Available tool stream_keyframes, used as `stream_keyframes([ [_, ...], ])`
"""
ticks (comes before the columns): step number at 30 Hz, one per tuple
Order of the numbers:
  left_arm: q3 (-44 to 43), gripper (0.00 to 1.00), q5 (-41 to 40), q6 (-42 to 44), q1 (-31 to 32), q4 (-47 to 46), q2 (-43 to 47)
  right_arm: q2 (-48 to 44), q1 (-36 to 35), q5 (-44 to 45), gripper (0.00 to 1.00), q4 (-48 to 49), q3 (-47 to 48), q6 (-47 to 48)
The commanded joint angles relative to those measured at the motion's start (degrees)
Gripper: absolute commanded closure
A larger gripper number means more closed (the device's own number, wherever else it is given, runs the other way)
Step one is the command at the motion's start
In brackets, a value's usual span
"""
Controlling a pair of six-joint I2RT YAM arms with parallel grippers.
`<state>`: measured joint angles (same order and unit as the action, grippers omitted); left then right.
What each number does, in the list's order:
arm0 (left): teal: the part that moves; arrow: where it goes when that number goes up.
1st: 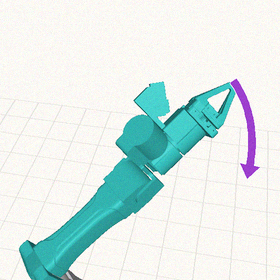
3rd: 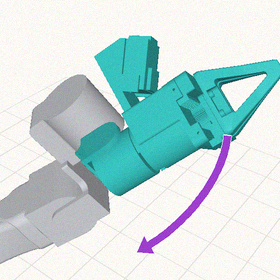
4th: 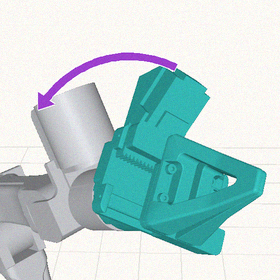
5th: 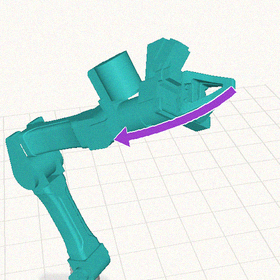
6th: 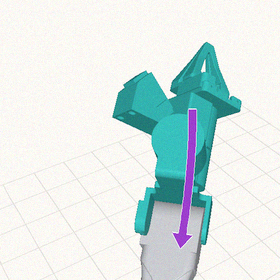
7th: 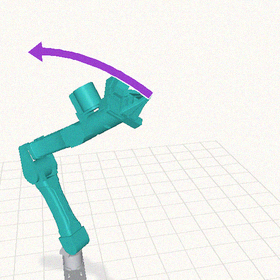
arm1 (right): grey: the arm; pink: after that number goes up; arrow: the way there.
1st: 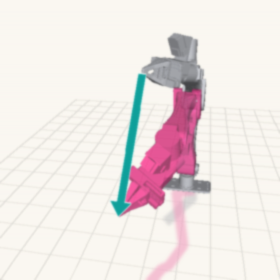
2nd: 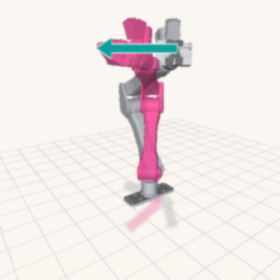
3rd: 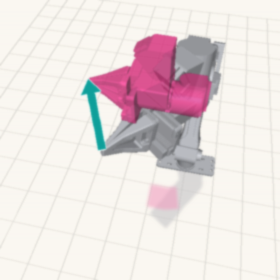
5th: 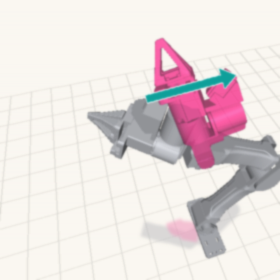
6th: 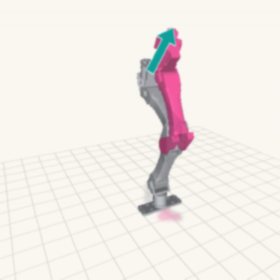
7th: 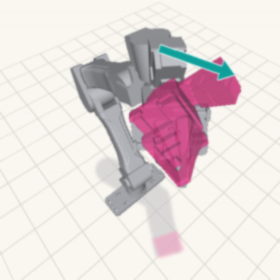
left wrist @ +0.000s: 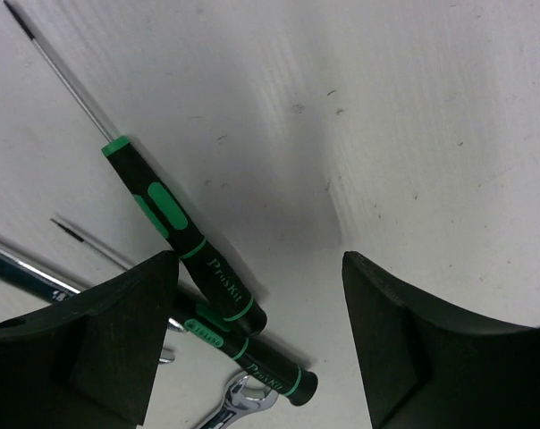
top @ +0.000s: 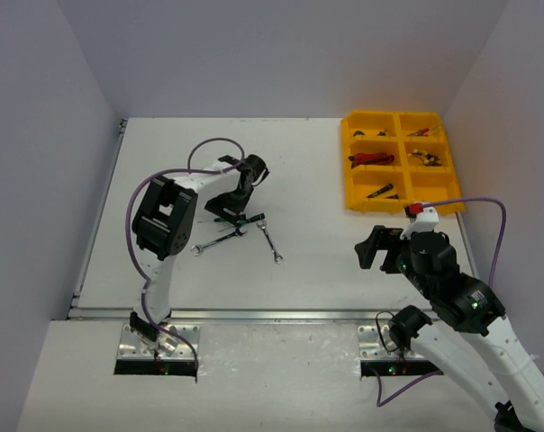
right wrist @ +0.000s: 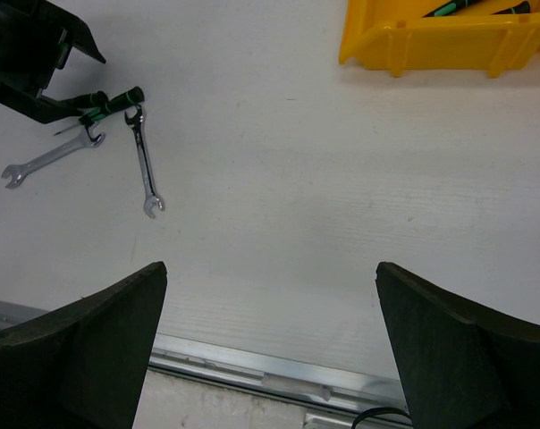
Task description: Sort the tools into containers
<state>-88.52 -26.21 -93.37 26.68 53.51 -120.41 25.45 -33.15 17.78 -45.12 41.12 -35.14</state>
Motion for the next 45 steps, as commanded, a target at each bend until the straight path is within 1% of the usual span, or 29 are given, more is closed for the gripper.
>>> stream_keyframes([
  [1,-2.19,0.34,-1.30,0.68,-0.37,-2.38,-2.95,0.01,0.01,1.38,0.01,1.18,0.30,0.07],
  [2,-2.37,0.35,-1.30,0.82,-0.44,-2.54,-3.45,0.08,0.01,1.33,0.01,1.18,0.36,0.07],
  [4,-2.95,0.36,-1.30,1.16,-0.57,-2.70,-4.44,0.12,-0.07,1.29,0.01,1.26,0.36,0.07],
  [7,-3.88,0.42,-1.30,1.91,-0.74,-3.20,-5.56,0.22,-0.07,1.38,0.01,1.18,0.20,0.07],
  [8,-4.15,0.46,-1.37,2.18,-0.82,-3.37,-5.76,0.14,-0.01,1.38,0.01,1.18,0.18,0.14],
  [14,-6.75,0.79,-2.01,4.29,-1.88,-3.47,-7.58,0.21,0.01,1.77,0.01,1.09,0.45,0.24],
  [16,-6.71,0.93,-1.54,4.56,-2.35,-3.32,-7.73,0.21,0.01,1.99,0.01,1.09,0.42,0.22],
  [18,-6.17,1.00,-1.32,5.06,-2.52,-4.01,-7.51,0.23,0.00,2.01,0.01,1.09,0.34,0.23],
  [21,-5.37,1.00,-0.79,7.14,-2.59,-6.14,-6.74,0.46,0.01,2.14,0.01,1.09,0.36,0.24],
  [24,-5.17,1.00,-0.53,13.45,-2.22,-12.07,-4.49,0.56,-0.08,2.17,0.01,1.09,0.36,0.33],
  [25,-5.17,1.00,-0.90,13.93,-1.95,-12.51,-4.34,0.58,-0.07,2.18,0.01,1.10,0.36,0.33],
  [27,-4.33,1.00,-2.78,25.39,-0.62,-23.75,-0.53,0.74,0.00,2.27,0.01,1.09,0.54,0.42],
  [28,-3.47,1.00,-2.74,29.11,0.00,-27.89,0.61,0.74,-0.07,2.35,0.01,1.09,0.62,0.51],
  [29,-1.74,1.00,-2.03,34.98,0.69,-29.27,0.97,0.73,0.01,2.45,0.01,1.09,0.63,0.51],
  [30,1.65,1.00,-0.20,43.63,2.18,-45.17,5.15,0.56,0.01,2.71,0.01,1.09,0.72,0.59],
  [31,1.76,1.00,0.77,43.98,2.88,-45.64,5.27,0.56,0.01,2.97,0.01,1.09,0.89,0.60],
  [32,3.42,1.00,2.05,49.77,3.48,-52.15,6.94,0.39,-0.07,3.23,0.01,1.00,0.98,0.68],
  [33,3.01,1.00,4.12,53.94,5.03,-55.13,7.47,0.30,0.01,3.83,0.01,1.09,1.24,0.86],
  [36,1.57,1.00,14.33,64.68,8.61,-64.90,6.87,-0.07,-0.01,5.86,0.01,0.54,2.98,1.34],
  [39,-0.69,1.00,24.45,72.80,11.87,-75.30,3.11,-0.23,-0.06,6.88,0.01,-0.40,4.94,1.88],
  [40,-2.32,1.00,28.18,74.83,12.65,-76.50,1.67,-0.23,-0.08,7.06,0.01,-0.86,5.46,1.98],
  [41,-7.80,1.00,34.60,77.73,13.73,-74.72,-2.23,-0.15,0.00,7.38,0.01,-1.59,6.42,2.00],
  [42,-11.88,1.00,38.74,79.17,14.21,-74.34,-5.09,-0.21,0.01,7.44,0.01,-1.72,6.88,2.00],
  [45,-25.32,1.00,51.81,81.54,15.04,-69.26,-14.72,-0.73,-0.04,8.14,0.01,-3.27,7.93,1.91],
])
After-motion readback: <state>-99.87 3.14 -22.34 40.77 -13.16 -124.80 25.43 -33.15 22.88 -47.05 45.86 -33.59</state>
